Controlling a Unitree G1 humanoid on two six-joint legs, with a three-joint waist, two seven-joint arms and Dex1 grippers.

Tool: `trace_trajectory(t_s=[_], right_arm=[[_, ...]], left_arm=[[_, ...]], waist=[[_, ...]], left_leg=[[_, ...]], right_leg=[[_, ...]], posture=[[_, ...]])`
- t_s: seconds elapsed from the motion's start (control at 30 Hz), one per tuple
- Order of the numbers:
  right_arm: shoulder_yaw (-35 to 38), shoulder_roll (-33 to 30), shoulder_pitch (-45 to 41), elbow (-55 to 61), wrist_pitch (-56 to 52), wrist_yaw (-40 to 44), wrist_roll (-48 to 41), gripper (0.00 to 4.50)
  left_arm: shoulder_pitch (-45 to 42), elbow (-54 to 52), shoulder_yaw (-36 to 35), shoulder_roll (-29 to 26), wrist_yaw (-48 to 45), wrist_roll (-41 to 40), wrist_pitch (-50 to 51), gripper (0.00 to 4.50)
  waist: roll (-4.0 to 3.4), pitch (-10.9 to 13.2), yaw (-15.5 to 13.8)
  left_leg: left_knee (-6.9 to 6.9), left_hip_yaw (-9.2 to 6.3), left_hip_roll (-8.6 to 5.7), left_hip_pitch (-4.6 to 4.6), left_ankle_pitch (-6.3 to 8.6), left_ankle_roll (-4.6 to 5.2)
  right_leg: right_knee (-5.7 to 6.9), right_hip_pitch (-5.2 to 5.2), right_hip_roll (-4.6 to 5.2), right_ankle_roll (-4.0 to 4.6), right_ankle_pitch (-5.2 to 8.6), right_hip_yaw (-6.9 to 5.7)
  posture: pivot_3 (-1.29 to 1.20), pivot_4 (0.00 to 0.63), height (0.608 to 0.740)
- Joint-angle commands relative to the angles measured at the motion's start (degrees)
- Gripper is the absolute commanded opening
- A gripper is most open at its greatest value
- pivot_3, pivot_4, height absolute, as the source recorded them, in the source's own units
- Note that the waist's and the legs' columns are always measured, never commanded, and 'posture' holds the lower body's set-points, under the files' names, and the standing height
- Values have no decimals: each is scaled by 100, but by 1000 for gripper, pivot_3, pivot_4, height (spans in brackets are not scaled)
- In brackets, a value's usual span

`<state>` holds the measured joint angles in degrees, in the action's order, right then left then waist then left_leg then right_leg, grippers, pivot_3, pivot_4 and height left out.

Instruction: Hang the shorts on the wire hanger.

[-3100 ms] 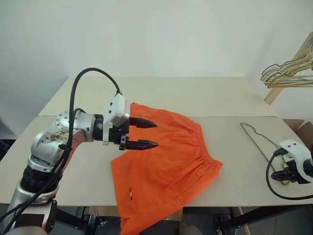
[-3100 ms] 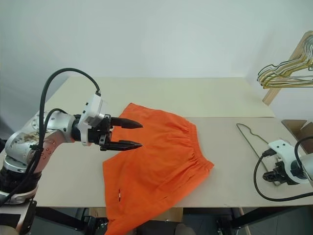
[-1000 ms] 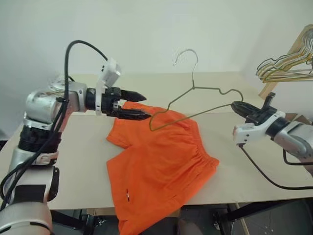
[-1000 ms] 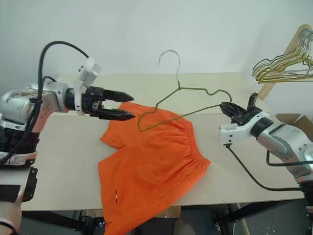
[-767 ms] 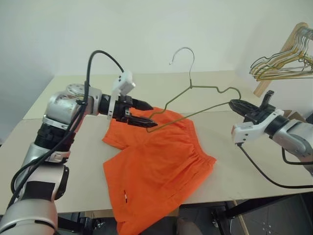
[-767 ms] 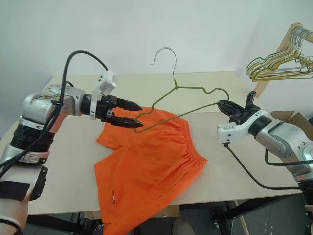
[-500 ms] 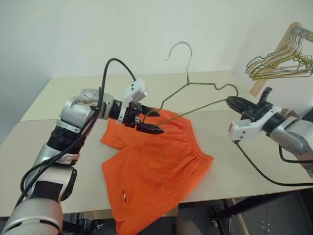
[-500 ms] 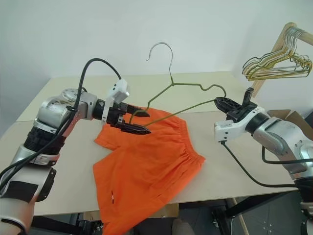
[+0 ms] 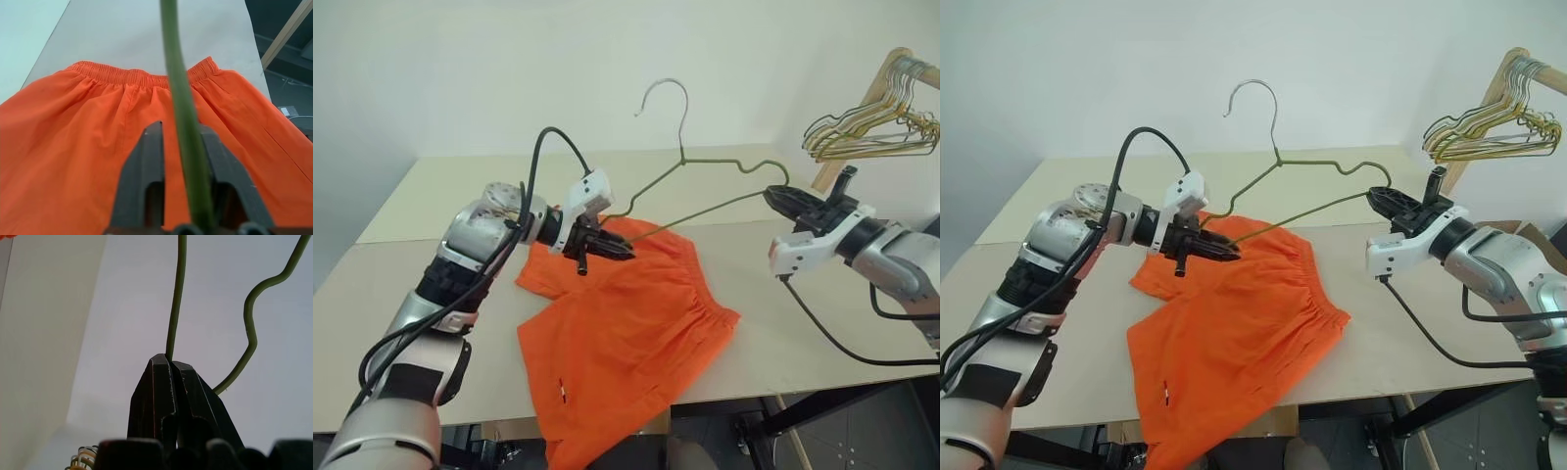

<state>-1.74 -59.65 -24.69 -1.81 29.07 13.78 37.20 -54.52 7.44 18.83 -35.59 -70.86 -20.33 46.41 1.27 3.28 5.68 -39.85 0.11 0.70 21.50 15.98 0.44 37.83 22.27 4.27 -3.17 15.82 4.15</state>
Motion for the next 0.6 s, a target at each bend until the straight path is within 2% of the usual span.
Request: trace_trajectory(t_s=[0.03, 0.23, 0.27, 0.3, 0.5, 0.6], right_arm=[[129, 0, -172, 84, -6, -10, -26, 0], [62, 15, -194, 47, 274, -62, -43, 0], [53, 0, -192, 42, 384, -59, -80, 561], [61, -5, -188, 43, 462, -56, -121, 765], [120, -47, -191, 27, 671, 141, -372, 2831], [125, -179, -47, 99, 877, 482, -815, 3817]], left_arm=[[-62, -136, -135, -50, -60, -11, -32, 17], [-117, -113, -84, -5, 128, 82, 182, 17], [-122, -121, -97, 6, 145, 77, 208, 0], [-122, -136, -106, 12, 155, 72, 224, 0], [-132, -171, -126, -12, 249, 125, 292, 0], [-204, -1, -23, -17, 434, 372, 193, 0]], waist=[[0, 0, 2], [0, 0, -4], [0, 0, -2], [0, 0, -3], [0, 0, -1], [0, 0, -5]], left_leg=[[0, 0, 0, 0, 0, 0], [0, -1, 0, 1, 0, 0], [0, -1, 0, 1, 0, 0], [0, -1, 0, 1, 0, 0], [0, -1, 0, 0, 0, 0], [0, -2, 0, 0, 0, 0]], right_leg=[[0, 0, 0, 0, 0, 0], [-1, 0, 1, 0, 0, 0], [-1, 1, 0, 0, 0, 0], [0, 0, 0, 0, 0, 0], [1, 1, 0, 0, 0, 1], [0, 0, 1, 0, 0, 1]], posture=[[-85, 0, 740], [-84, 0, 740], [-82, 0, 740], [-80, 0, 740], [-80, 0, 740], [-80, 0, 740]])
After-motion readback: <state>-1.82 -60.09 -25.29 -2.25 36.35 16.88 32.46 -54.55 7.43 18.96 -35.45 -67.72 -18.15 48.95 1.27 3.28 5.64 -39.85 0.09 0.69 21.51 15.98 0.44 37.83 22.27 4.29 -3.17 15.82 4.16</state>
